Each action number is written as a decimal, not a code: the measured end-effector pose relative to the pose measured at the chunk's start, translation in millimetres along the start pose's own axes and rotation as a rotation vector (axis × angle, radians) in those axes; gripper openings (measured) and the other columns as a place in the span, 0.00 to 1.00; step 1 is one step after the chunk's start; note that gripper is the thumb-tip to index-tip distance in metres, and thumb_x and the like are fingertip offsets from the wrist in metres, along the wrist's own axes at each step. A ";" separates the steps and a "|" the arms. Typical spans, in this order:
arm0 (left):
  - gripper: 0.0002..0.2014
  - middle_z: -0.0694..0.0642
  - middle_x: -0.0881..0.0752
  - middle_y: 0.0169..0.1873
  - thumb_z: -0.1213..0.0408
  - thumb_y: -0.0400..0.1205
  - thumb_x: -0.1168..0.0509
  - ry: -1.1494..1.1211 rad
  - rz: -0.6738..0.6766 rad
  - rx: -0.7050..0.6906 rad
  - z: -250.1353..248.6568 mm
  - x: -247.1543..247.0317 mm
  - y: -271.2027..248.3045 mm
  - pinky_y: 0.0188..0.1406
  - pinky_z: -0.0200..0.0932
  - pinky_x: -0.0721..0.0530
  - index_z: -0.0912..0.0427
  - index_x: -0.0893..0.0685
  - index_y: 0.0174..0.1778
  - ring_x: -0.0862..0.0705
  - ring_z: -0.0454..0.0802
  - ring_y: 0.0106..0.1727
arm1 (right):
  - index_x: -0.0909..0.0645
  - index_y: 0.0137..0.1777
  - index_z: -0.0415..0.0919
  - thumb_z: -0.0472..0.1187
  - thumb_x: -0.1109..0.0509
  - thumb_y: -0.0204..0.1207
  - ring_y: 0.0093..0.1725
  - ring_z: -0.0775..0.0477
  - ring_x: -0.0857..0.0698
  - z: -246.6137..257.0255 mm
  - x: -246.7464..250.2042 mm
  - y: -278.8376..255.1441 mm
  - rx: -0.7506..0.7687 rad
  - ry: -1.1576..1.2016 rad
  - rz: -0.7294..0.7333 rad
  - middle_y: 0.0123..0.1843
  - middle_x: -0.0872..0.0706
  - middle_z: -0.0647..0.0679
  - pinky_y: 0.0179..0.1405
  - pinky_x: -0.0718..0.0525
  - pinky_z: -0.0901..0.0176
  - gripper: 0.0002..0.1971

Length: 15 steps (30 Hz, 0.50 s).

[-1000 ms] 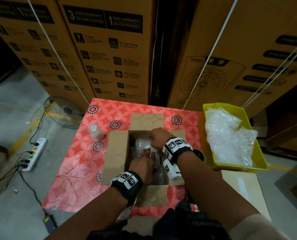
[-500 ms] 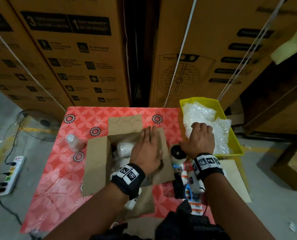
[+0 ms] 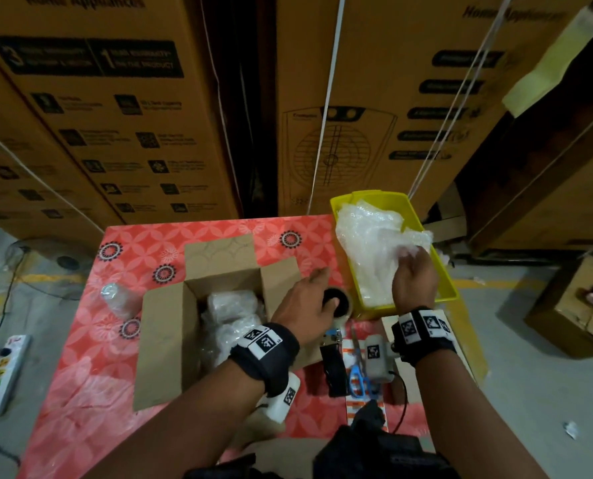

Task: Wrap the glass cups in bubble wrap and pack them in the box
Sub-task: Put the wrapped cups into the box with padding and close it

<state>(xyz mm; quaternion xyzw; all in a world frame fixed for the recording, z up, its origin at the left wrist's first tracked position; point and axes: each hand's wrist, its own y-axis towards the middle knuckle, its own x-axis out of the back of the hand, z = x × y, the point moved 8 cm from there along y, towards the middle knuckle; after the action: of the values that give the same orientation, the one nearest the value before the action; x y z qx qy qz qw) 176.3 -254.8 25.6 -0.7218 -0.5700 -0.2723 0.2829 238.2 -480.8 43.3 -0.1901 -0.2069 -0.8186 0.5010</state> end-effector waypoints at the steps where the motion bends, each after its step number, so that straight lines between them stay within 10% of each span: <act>1: 0.34 0.60 0.25 0.85 0.61 0.91 0.34 -0.065 -0.020 0.021 -3.1 1.9 1.1 0.79 0.40 0.27 0.59 0.39 0.93 0.25 0.59 0.84 | 0.15 0.68 0.31 0.47 0.39 0.88 0.65 0.28 0.14 1.2 6.9 1.9 0.005 0.054 -0.040 0.65 0.11 0.30 0.63 0.19 0.43 0.21; 4: 0.31 0.52 0.17 0.73 0.60 0.93 0.36 -0.277 -0.053 0.106 -11.8 5.1 7.6 0.68 0.32 0.28 0.55 0.37 0.93 0.19 0.54 0.77 | 0.16 0.71 0.32 0.50 0.39 0.89 0.67 0.33 0.15 7.3 21.7 2.8 0.027 0.176 -0.111 0.66 0.12 0.34 0.68 0.16 0.40 0.23; 7: 0.39 0.53 0.29 0.87 0.44 0.91 0.36 -0.550 -0.033 0.236 -10.0 -1.9 21.2 0.83 0.51 0.27 0.48 0.47 0.94 0.23 0.55 0.82 | 0.17 0.72 0.37 0.55 0.37 0.88 0.67 0.40 0.12 11.9 29.9 -4.7 -0.011 0.394 -0.140 0.66 0.10 0.40 0.69 0.13 0.32 0.24; 10: 0.41 0.54 0.30 0.87 0.39 0.88 0.33 -0.864 -0.051 0.292 -25.3 -5.4 28.3 0.77 0.60 0.19 0.43 0.49 0.90 0.20 0.61 0.80 | 0.16 0.69 0.42 0.51 0.36 0.91 0.65 0.39 0.11 28.2 39.0 -18.0 0.073 0.511 -0.110 0.64 0.10 0.43 0.64 0.12 0.27 0.17; 13: 0.38 0.60 0.17 0.77 0.34 0.80 0.29 -1.244 -0.017 0.263 -46.5 -7.8 32.4 0.60 0.71 0.08 0.36 0.38 0.83 0.11 0.67 0.68 | 0.17 0.71 0.49 0.44 0.40 0.90 0.62 0.42 0.10 65.9 34.2 -44.9 0.418 0.224 0.106 0.67 0.10 0.49 0.57 0.10 0.34 0.15; 15: 0.47 0.65 0.15 0.75 0.27 0.71 0.25 -1.398 0.035 0.280 -50.1 -8.4 33.0 0.66 0.74 0.12 0.44 0.29 0.83 0.12 0.69 0.69 | 0.18 0.73 0.53 0.38 0.39 0.82 0.62 0.43 0.09 85.9 17.0 -71.5 0.643 -0.090 0.276 0.71 0.10 0.49 0.58 0.08 0.41 0.22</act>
<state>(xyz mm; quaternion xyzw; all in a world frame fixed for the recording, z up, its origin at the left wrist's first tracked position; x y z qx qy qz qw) 203.3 -302.7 51.0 -0.6935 -0.6357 0.3345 -0.0544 175.6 -418.5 113.8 -0.0847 -0.4486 -0.6269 0.6313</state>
